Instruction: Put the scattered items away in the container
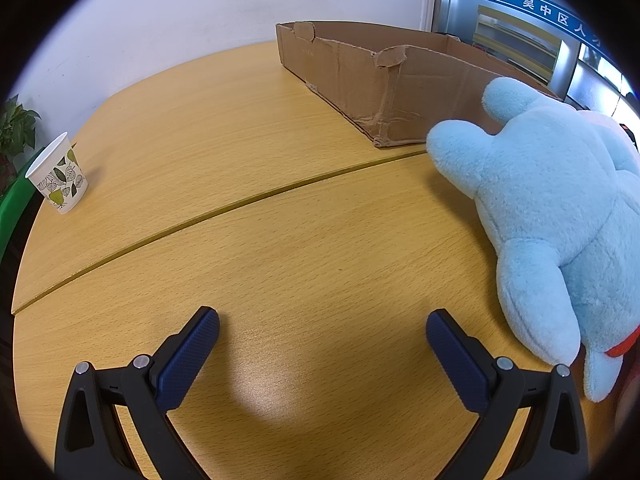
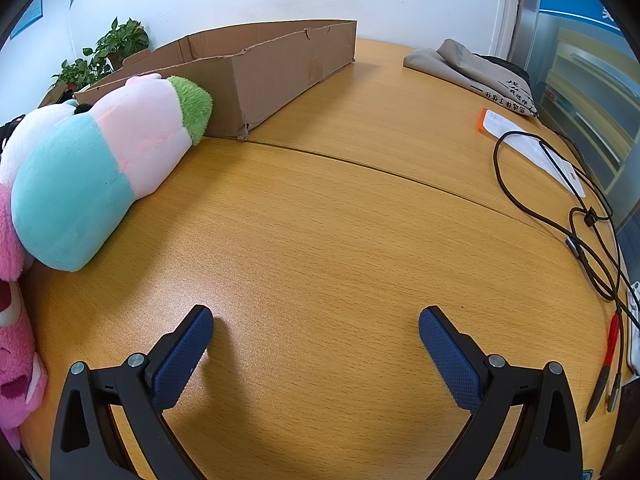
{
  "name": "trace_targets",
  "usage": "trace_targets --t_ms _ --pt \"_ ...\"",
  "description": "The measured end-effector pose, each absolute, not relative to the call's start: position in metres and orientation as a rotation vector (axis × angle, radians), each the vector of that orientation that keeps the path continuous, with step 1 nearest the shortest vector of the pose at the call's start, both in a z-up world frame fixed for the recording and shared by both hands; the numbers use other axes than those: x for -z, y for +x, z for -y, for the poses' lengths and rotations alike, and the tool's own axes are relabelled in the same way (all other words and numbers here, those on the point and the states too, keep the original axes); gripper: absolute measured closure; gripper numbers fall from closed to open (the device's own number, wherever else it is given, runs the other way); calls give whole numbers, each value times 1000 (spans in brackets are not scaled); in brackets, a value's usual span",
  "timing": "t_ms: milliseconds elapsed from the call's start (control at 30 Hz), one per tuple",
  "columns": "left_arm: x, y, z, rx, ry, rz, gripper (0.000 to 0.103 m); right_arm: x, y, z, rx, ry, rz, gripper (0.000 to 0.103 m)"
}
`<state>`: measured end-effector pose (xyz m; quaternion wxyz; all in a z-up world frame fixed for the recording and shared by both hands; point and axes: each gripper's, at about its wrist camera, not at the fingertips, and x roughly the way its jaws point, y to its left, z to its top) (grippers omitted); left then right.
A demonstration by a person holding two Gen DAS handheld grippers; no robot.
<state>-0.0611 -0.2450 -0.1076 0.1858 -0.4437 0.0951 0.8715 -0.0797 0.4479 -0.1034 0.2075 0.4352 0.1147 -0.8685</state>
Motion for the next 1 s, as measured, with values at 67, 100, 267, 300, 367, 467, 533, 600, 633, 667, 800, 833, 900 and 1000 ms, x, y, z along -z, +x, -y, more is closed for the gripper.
trace_targets --t_ms 67,100,267,300,367,467,533,600,633,667,800,833,900,1000 --pt "108 -61 245 -2455 -1250 -268 0 103 -80 -448 2418 1212 -319 0" --pt "108 -61 245 -2455 -1250 -268 0 103 -80 -448 2418 1212 -319 0" --pt "108 -61 245 -2455 -1250 -268 0 103 -80 -448 2418 1212 -319 0" --pt "108 -61 245 -2455 -1250 -268 0 103 -80 -448 2418 1212 -319 0" --pt "108 -61 245 -2455 -1250 -268 0 103 -80 -448 2418 1212 -319 0" --pt "107 -61 245 -2455 -1250 -268 0 104 -80 -448 2418 1212 -319 0" --pt "108 -61 245 -2455 -1250 -268 0 103 -80 -448 2418 1212 -320 0" --pt "107 -61 245 -2455 -1250 -268 0 103 -81 -447 2431 1218 -310 0" --pt "108 -61 245 -2455 -1250 -268 0 103 -84 -447 2441 1224 -303 0" --pt "108 -61 245 -2455 -1250 -268 0 104 -85 -446 2448 1227 -300 0" --pt "108 -62 244 -2473 -1259 -256 0 104 -86 -446 2451 1229 -298 0" --pt "107 -62 243 -2484 -1265 -248 0 104 -86 -446 2451 1229 -298 0" --pt "109 -64 242 -2499 -1272 -240 0 104 -87 -445 2452 1229 -300 0" --pt "110 -67 241 -2494 -1271 -238 0 104 -90 -441 2449 1228 -303 0"
